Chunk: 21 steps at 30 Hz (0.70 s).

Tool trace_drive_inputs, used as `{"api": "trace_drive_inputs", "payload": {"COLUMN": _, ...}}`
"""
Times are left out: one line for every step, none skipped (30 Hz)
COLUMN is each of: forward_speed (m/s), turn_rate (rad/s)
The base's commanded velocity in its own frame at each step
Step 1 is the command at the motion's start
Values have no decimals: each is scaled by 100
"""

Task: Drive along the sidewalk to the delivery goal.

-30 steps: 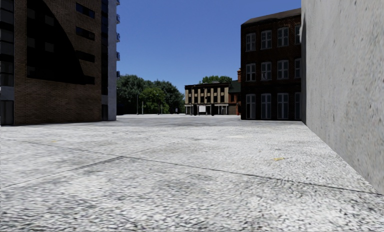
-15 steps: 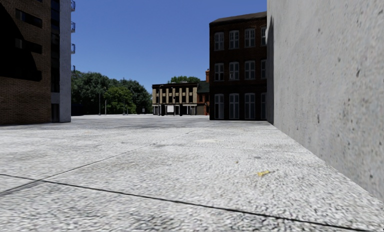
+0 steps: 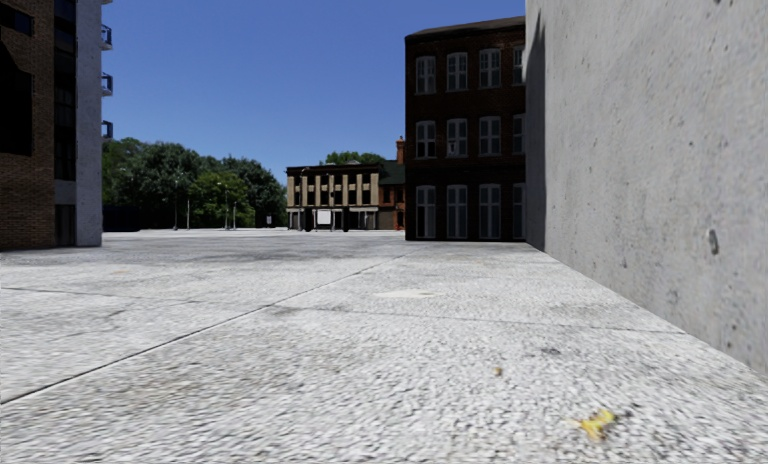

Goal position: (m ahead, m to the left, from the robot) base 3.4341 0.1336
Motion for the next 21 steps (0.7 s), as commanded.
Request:
{"api": "trace_drive_inputs", "payload": {"forward_speed": 200, "turn_rate": 0}}
{"api": "trace_drive_inputs", "payload": {"forward_speed": 200, "turn_rate": 0}}
{"api": "trace_drive_inputs", "payload": {"forward_speed": 200, "turn_rate": 0}}
{"api": "trace_drive_inputs", "payload": {"forward_speed": 200, "turn_rate": 0}}
{"api": "trace_drive_inputs", "payload": {"forward_speed": 200, "turn_rate": 0}}
{"api": "trace_drive_inputs", "payload": {"forward_speed": 200, "turn_rate": 0}}
{"api": "trace_drive_inputs", "payload": {"forward_speed": 200, "turn_rate": 0}}
{"api": "trace_drive_inputs", "payload": {"forward_speed": 200, "turn_rate": 0}}
{"api": "trace_drive_inputs", "payload": {"forward_speed": 200, "turn_rate": 0}}
{"api": "trace_drive_inputs", "payload": {"forward_speed": 200, "turn_rate": 0}}
{"api": "trace_drive_inputs", "payload": {"forward_speed": 200, "turn_rate": 0}}
{"api": "trace_drive_inputs", "payload": {"forward_speed": 200, "turn_rate": 0}}
{"api": "trace_drive_inputs", "payload": {"forward_speed": 200, "turn_rate": 0}}
{"api": "trace_drive_inputs", "payload": {"forward_speed": 200, "turn_rate": 0}}
{"api": "trace_drive_inputs", "payload": {"forward_speed": 200, "turn_rate": 0}}
{"api": "trace_drive_inputs", "payload": {"forward_speed": 200, "turn_rate": 0}}
{"api": "trace_drive_inputs", "payload": {"forward_speed": 200, "turn_rate": 0}}
{"api": "trace_drive_inputs", "payload": {"forward_speed": 200, "turn_rate": 0}}
{"api": "trace_drive_inputs", "payload": {"forward_speed": 200, "turn_rate": 0}}
{"api": "trace_drive_inputs", "payload": {"forward_speed": 200, "turn_rate": -43}}
{"api": "trace_drive_inputs", "payload": {"forward_speed": 200, "turn_rate": -88}}
